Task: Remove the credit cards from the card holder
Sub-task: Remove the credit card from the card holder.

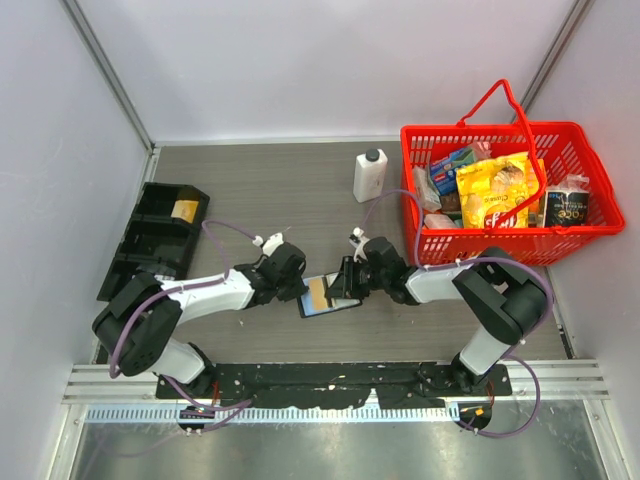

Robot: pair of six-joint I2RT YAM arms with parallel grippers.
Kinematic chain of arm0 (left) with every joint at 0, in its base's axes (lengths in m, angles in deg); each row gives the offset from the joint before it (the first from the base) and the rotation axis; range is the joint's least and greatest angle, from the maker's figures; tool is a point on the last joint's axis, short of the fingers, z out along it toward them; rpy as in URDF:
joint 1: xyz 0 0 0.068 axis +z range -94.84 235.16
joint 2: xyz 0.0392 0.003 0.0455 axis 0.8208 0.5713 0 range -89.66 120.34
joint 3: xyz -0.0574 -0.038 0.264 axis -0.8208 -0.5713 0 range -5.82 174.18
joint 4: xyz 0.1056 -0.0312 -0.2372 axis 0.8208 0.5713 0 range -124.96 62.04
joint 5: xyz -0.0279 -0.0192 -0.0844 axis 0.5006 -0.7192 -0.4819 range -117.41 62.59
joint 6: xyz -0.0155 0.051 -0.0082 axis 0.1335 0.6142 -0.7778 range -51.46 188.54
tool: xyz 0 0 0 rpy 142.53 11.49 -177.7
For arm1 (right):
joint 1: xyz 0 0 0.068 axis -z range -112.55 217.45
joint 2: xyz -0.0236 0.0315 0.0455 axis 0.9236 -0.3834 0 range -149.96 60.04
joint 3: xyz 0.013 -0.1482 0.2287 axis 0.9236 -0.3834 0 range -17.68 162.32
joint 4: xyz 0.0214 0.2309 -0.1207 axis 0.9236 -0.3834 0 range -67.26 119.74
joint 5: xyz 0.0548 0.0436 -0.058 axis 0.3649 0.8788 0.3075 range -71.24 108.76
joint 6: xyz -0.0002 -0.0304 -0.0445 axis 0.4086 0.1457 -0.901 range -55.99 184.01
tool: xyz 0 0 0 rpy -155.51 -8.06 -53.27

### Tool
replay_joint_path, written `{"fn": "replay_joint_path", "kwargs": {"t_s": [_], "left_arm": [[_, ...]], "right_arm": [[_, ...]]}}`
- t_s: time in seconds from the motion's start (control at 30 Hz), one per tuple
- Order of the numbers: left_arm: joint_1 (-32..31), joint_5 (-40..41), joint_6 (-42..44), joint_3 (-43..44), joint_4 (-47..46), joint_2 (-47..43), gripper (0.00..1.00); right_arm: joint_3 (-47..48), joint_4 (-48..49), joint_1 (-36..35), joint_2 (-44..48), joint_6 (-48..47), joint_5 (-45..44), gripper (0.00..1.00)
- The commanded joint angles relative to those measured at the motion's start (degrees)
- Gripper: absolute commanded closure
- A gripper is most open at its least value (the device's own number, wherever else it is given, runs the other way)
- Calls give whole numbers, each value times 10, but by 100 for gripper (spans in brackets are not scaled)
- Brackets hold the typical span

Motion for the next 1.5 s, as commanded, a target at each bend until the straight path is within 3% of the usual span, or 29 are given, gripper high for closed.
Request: {"fn": "replay_joint_path", "kwargs": {"t_s": [0.0,0.43,0.7,0.87,1.2,1.47], "left_arm": [[4,3,-2,-2,32,25,100],[4,4,-3,3,41,32,100],[5,1,-3,5,41,36,100],[5,2,-3,5,41,34,100],[4,5,20,-6,16,-9,100],[3,33,48,-25,8,-70,100]], "right_arm": [[-17,39,8,16,15,16,75],[-44,82,21,51,18,42,78],[-48,82,24,48,15,46,91],[-53,54,35,52,9,32,99],[-58,9,52,53,9,7,99],[-45,-84,52,88,-5,-52,99]]}}
